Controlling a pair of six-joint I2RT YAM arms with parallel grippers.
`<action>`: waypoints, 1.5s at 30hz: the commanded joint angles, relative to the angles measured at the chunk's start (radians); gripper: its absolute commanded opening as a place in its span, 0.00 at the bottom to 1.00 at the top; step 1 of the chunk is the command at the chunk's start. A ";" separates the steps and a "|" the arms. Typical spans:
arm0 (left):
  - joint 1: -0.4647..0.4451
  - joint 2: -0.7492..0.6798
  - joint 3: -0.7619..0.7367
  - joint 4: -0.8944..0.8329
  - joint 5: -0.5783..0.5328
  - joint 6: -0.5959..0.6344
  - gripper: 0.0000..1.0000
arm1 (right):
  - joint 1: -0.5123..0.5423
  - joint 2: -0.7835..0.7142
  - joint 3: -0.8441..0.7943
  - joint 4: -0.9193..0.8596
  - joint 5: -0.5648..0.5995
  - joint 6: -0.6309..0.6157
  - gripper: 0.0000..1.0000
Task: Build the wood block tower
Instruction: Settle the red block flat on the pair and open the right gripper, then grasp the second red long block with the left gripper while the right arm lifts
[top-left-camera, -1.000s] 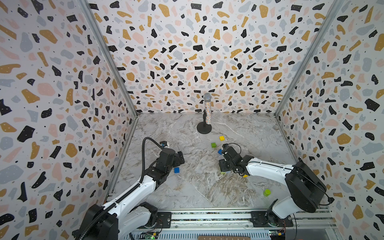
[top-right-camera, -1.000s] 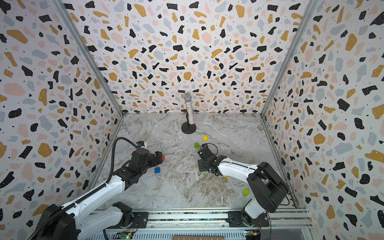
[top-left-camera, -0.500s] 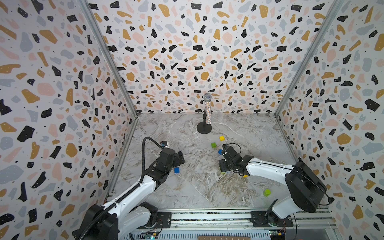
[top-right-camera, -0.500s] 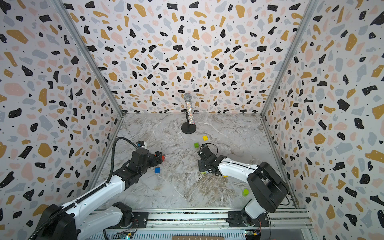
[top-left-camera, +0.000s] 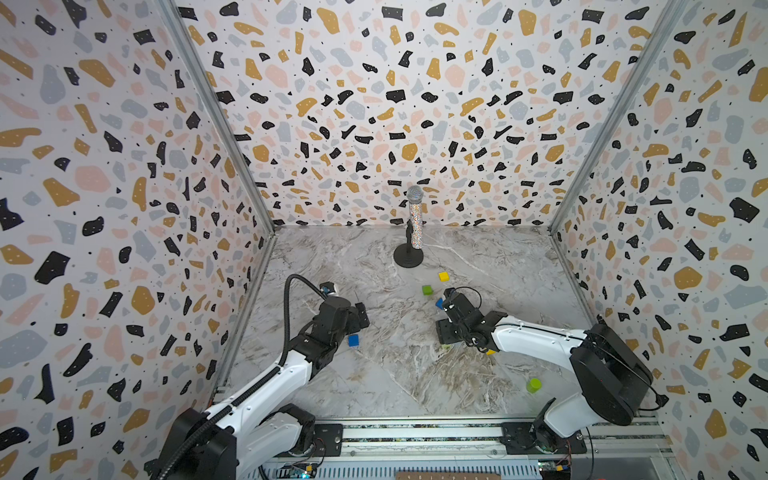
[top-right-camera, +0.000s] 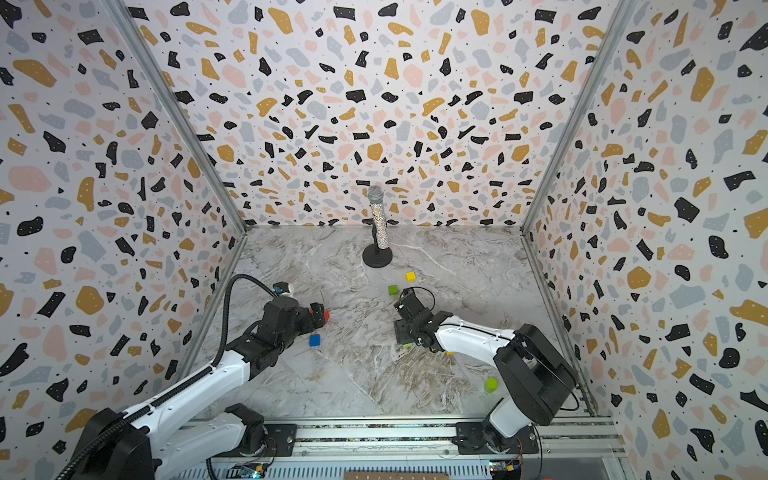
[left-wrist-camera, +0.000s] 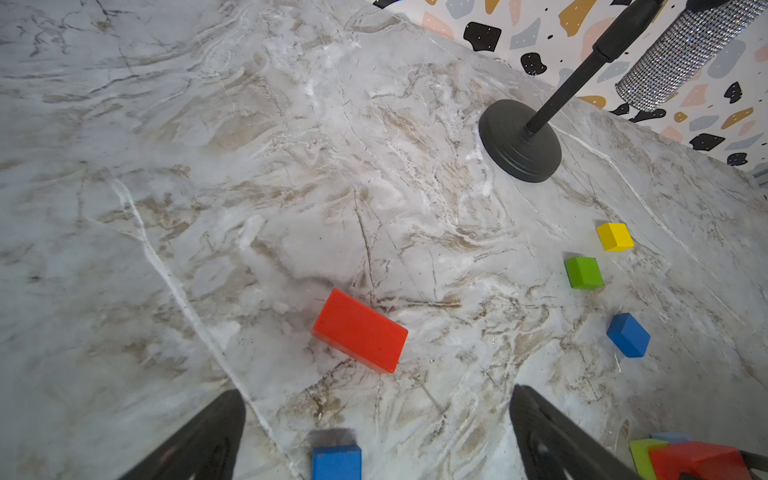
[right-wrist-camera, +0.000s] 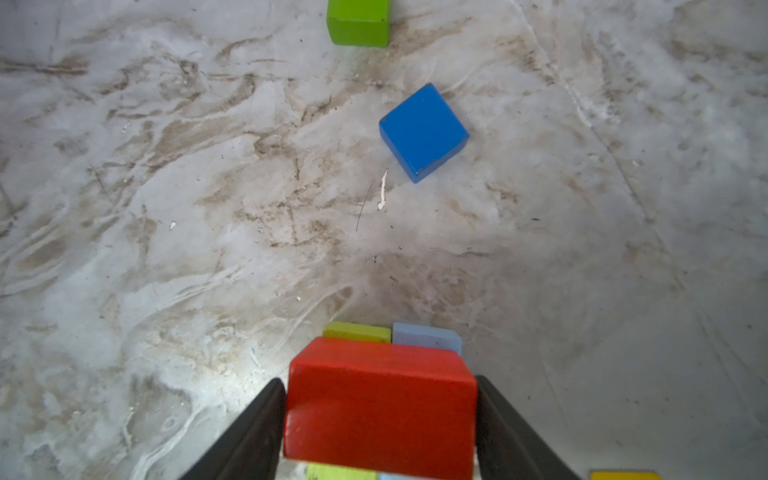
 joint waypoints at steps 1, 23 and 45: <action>-0.004 -0.001 -0.002 0.008 -0.010 0.010 1.00 | 0.005 -0.041 0.013 -0.029 0.016 0.000 0.72; -0.004 0.190 0.250 -0.260 -0.017 0.171 1.00 | -0.052 -0.416 -0.033 0.059 -0.139 -0.190 0.99; 0.096 0.530 0.561 -0.534 0.107 0.485 0.93 | -0.110 -0.708 -0.221 0.200 -0.321 -0.124 0.99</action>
